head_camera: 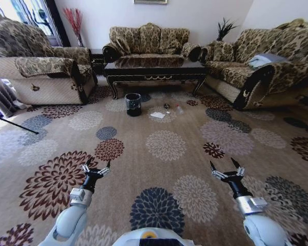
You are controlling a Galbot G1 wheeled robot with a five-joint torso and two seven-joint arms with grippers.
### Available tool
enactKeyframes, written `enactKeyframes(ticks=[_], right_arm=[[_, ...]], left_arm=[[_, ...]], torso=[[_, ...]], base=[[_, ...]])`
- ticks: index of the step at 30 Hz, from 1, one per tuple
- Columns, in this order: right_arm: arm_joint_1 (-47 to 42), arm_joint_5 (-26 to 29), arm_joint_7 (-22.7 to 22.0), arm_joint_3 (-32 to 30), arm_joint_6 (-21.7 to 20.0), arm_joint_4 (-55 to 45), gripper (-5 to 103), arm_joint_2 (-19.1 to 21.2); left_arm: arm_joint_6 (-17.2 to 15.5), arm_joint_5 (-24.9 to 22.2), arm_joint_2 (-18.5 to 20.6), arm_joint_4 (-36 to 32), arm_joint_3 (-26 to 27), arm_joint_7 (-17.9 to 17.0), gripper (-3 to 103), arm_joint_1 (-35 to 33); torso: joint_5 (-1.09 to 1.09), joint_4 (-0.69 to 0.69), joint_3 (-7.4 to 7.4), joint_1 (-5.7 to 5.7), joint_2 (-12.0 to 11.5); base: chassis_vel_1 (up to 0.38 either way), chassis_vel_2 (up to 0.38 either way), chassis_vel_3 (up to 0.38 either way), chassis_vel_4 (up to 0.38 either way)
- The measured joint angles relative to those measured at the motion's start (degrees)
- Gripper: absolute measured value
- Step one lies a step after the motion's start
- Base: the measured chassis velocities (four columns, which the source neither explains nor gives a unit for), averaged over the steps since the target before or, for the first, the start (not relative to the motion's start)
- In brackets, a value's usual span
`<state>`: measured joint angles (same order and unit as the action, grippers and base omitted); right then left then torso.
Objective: Move to the front of the table and pick up the trash from the floor, then place it into the trash bin.
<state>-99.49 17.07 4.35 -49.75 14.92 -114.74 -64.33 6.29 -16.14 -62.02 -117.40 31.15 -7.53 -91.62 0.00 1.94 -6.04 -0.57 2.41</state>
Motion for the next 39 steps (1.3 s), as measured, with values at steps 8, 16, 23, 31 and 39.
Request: enactKeyframes(ticks=[8, 16, 23, 31, 39], right_arm=[[-0.1, 0.0, 0.1, 0.0, 0.1, 0.0, 100, 0.0], [-0.3, 0.1, 0.3, 0.0, 0.2, -0.2, 100, -0.1], [-0.5, 0.5, 1.1, -0.3, 0.5, -0.2, 100, -0.1], [-0.4, 2.0, 3.0, -0.2, 2.5, 0.5, 100, -0.1], [-0.4, 2.1, 3.2, -0.4, 2.9, 0.8, 100, 0.2]], left_arm=[[0.2, 0.3, -0.1, 0.1, -0.1, 0.0, 100, 0.0], [0.2, 0.5, -0.1, 0.1, -0.2, 0.1, 100, 0.0], [1.3, 0.4, 0.0, 0.1, -0.2, -0.1, 100, -0.1], [3.7, 0.4, -0.1, 0.2, -0.2, -0.4, 100, 0.0], [4.0, 0.5, -0.2, 0.4, -0.3, -0.4, 100, 0.1]], torso=[[0.00, 0.01, 1.72, 0.10, -1.8], [0.00, 0.02, 2.83, 0.22, -2.4], [0.00, 0.01, 2.82, 0.25, -2.4], [0.00, 0.01, 2.65, 0.25, -2.4], [0.00, 0.01, 2.53, 0.23, -2.4]], base=[[0.000, 0.000, 0.000, 0.000], [0.000, 0.000, 0.000, 0.000], [0.000, 0.000, 0.000, 0.000], [0.000, 0.000, 0.000, 0.000], [-0.027, 0.025, 0.031, -0.017]])
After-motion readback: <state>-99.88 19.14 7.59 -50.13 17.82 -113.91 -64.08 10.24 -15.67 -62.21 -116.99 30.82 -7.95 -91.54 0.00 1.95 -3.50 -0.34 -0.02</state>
